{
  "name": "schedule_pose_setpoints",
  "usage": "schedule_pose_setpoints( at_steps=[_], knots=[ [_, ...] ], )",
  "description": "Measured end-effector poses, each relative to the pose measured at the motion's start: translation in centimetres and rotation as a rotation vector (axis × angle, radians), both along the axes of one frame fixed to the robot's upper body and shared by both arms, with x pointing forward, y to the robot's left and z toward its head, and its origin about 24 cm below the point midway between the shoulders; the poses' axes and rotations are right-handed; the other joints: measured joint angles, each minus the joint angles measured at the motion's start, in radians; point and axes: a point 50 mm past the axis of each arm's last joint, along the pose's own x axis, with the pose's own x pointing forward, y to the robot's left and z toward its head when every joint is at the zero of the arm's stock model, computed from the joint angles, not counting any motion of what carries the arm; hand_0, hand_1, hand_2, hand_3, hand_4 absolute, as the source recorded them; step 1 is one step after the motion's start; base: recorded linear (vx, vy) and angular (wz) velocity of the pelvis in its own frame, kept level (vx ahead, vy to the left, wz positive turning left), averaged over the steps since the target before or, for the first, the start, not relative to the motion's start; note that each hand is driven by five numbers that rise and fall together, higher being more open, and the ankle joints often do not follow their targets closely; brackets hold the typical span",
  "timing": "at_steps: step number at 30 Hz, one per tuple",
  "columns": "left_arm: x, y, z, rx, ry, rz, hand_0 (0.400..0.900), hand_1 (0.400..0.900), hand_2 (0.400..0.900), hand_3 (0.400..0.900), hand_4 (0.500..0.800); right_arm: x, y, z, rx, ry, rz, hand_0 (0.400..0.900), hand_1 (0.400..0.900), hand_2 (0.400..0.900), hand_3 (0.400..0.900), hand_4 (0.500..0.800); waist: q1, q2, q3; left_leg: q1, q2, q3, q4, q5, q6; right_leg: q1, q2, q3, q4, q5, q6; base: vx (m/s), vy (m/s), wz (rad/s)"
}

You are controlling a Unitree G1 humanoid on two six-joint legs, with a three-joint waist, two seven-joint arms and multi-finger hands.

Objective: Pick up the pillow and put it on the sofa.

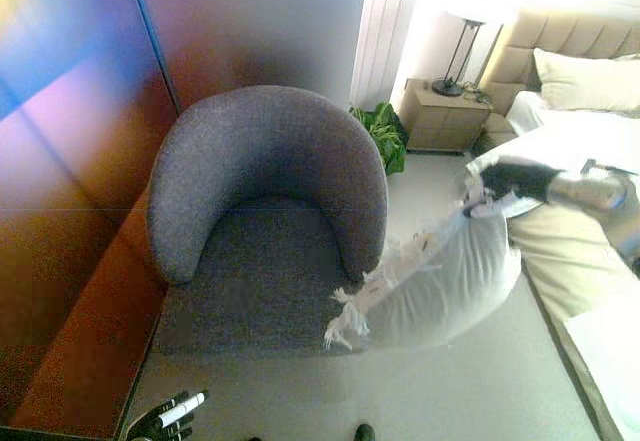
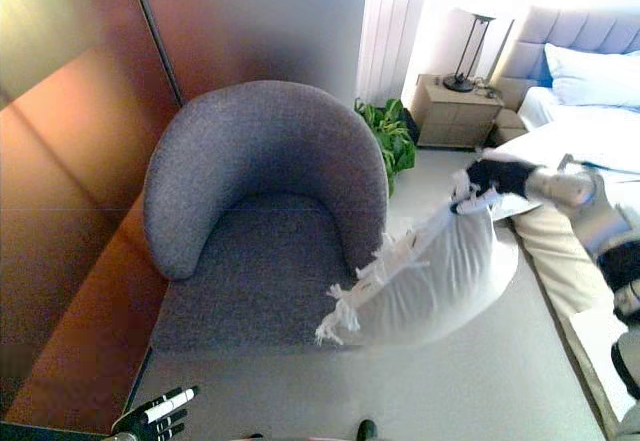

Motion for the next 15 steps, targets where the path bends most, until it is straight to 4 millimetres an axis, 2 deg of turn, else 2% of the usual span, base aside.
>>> schedule_pose_setpoints(
  at_steps=[4, 6, 12, 15],
  knots=[
    [0.0, 0.0, 0.0, 0.004, 0.008, 0.001, 0.900, 0.900, 0.900, 0.900, 0.800, 0.9, 2.3, 1.9, -0.058, -0.030, 0.107, 0.400, 0.400, 0.400, 0.400, 0.500, 0.034, -0.008, -0.016, -0.007, 0.005, -0.010, 0.000, 0.002, -0.005, 0.000, 0.008, -0.010, -0.003, 0.002, -0.004, 0.02, 0.007, 0.09],
    [-0.1, 0.0, -0.1, 0.009, 0.012, 0.002, 0.900, 0.900, 0.900, 0.900, 0.800, 1.3, 3.3, 2.2, -0.068, -0.035, 0.135, 0.400, 0.400, 0.400, 0.400, 0.500, 0.039, -0.010, -0.018, -0.011, 0.005, -0.020, 0.000, 0.002, -0.005, 0.001, 0.009, -0.018, -0.003, 0.001, -0.004, 0.03, 0.019, 0.14],
    [-0.7, 0.0, -0.2, 0.028, 0.044, 0.022, 0.900, 0.900, 0.900, 0.900, 0.800, 2.3, 6.0, 2.3, -0.068, -0.027, 0.202, 0.400, 0.400, 0.400, 0.400, 0.500, 0.068, -0.013, -0.021, -0.022, 0.002, -0.038, 0.000, 0.004, -0.005, 0.003, 0.007, -0.038, -0.004, -0.002, -0.005, 0.04, 0.007, 0.16],
    [-0.9, -0.1, -0.3, 0.025, 0.050, 0.023, 0.900, 0.900, 0.900, 0.900, 0.800, 2.5, 6.3, 2.3, -0.065, -0.020, 0.194, 0.400, 0.400, 0.400, 0.400, 0.500, 0.076, -0.019, -0.027, -0.031, 0.004, -0.057, 0.000, 0.008, -0.007, 0.006, 0.007, -0.058, -0.004, -0.007, -0.006, 0.04, -0.007, 0.16]
  ],
)
